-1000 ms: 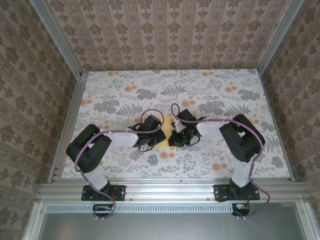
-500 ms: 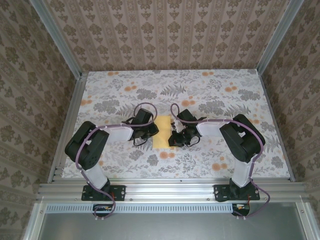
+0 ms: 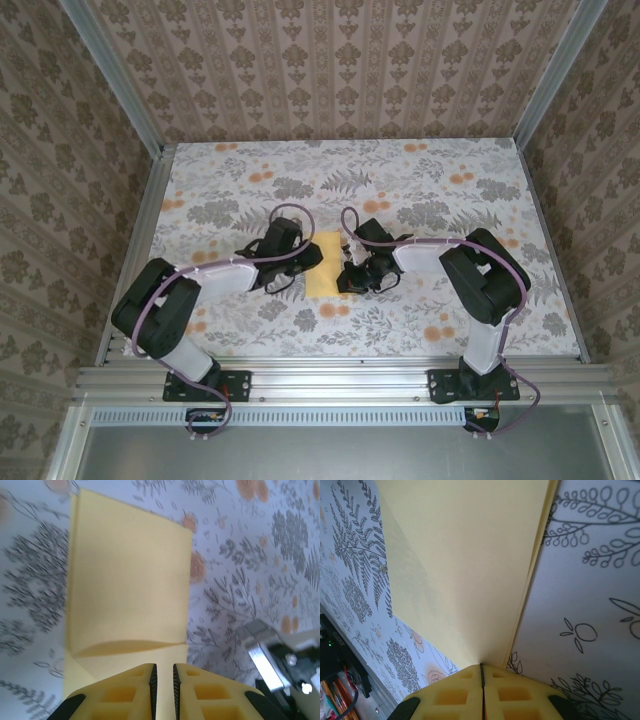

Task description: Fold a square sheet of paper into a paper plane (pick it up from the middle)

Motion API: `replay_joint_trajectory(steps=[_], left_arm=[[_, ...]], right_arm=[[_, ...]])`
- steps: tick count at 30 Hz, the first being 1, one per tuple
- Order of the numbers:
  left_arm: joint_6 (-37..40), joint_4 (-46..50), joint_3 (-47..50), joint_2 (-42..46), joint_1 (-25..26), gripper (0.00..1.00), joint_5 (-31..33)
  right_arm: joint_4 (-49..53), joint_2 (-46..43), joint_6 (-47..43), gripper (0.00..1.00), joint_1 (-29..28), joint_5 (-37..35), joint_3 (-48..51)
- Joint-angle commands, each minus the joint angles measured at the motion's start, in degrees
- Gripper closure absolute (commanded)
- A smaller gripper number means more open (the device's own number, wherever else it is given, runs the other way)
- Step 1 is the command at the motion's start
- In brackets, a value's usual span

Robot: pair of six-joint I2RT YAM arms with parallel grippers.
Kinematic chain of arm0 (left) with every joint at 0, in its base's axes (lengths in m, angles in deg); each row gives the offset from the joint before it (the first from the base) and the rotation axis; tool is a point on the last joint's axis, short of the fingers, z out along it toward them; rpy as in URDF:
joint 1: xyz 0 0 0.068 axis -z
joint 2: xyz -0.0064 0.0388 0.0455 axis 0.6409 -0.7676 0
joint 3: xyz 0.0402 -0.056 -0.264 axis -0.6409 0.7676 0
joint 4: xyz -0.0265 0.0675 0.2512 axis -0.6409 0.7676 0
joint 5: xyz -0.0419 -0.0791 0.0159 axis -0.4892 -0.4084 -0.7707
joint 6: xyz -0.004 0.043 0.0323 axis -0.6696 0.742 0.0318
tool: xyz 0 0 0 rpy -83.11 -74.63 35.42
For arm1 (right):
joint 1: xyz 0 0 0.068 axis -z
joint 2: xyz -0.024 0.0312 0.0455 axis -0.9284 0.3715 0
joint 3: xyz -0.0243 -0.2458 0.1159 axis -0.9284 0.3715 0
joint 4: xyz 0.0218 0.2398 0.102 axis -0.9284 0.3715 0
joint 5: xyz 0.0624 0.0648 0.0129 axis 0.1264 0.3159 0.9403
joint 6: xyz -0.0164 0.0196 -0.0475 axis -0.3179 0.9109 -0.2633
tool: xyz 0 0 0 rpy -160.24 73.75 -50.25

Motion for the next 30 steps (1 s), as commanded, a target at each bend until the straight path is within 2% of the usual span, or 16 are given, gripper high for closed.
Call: replay_joint_trajectory(steps=[1, 14, 20, 25, 30], left_arm=[[-0.9, -2.3, 0.6, -2.3, 1.2, 0.81, -1.0], [0.1, 1.1, -0.2, -7.6, -0.2, 0.86, 5.0], [-0.9, 0.6, 1.2, -8.6, -0.7, 0.89, 4.5], [-3.1, -0.2, 2.7, -8.8, -0.4, 0.92, 3.3], [-4.9, -0.1, 2.7, -9.4, 0.5, 0.93, 2.8]], right_arm=[[8.5, 3.1, 0.1, 0.92, -0.4, -4.4, 3.7], [8.8, 2.4, -0.2, 0.92, -0.3, -4.2, 4.6], [8.5, -0.1, -0.6, 0.92, 0.0, -2.6, 3.6], [5.4, -4.4, 1.8, 0.9, -0.2, 0.6, -1.3], [6.3, -1.2, 2.5, 0.9, -0.6, -0.4, -7.7]])
